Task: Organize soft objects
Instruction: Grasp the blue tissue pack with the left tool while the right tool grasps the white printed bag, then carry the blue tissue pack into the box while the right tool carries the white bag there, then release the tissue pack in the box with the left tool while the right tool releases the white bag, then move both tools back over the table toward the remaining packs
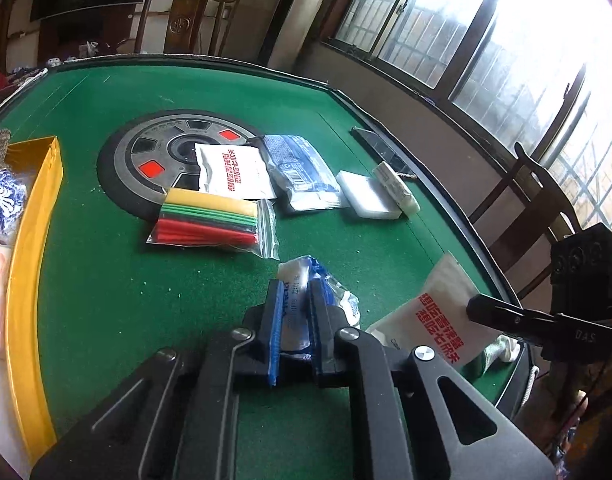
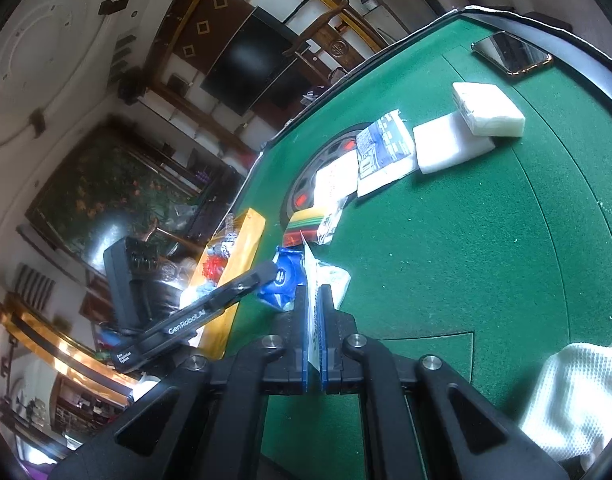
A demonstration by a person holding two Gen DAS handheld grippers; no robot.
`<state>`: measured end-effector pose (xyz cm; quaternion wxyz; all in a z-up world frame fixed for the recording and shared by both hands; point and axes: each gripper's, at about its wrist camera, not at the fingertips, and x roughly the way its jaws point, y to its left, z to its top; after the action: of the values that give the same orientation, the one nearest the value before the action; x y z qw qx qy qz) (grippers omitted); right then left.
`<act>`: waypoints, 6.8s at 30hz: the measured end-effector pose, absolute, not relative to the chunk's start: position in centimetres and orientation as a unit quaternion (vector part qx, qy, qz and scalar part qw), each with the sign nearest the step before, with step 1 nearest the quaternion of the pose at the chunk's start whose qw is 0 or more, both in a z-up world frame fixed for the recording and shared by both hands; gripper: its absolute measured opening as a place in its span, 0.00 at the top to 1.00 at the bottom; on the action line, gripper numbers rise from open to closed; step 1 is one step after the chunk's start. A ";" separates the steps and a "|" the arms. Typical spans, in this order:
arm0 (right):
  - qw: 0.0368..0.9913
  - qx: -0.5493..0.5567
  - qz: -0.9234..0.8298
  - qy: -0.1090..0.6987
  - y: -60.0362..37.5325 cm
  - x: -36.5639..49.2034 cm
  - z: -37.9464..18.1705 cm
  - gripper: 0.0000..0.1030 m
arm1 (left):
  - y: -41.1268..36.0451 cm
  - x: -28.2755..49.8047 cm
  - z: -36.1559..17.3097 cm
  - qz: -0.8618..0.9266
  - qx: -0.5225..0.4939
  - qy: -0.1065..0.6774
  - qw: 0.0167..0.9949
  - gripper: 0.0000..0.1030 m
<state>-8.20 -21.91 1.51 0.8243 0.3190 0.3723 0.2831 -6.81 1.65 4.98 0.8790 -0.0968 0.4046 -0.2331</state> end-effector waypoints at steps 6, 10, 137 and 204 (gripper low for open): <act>0.829 0.309 0.285 0.368 -21.3 -8.2 2.3 0.96 | 4.0 -8.5 7.2 -0.240 -0.127 0.375 0.886 1.00; 0.833 0.298 0.290 0.364 -20.7 -8.1 2.7 0.96 | 4.5 -9.2 8.5 -0.233 -0.091 0.364 0.897 1.00; 0.811 -0.204 0.314 0.451 13.5 -8.7 2.2 0.51 | 31.4 -19.2 5.2 0.149 -0.187 0.322 0.916 0.32; 0.889 0.279 -0.074 0.355 -28.4 2.0 3.2 0.06 | 10.8 -14.9 9.1 -0.082 -0.098 0.365 0.922 0.32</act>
<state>1.97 -28.37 3.16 0.8890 0.2793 0.3552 -0.0739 -14.91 10.82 9.07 0.9223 -0.0976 0.3648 -0.0819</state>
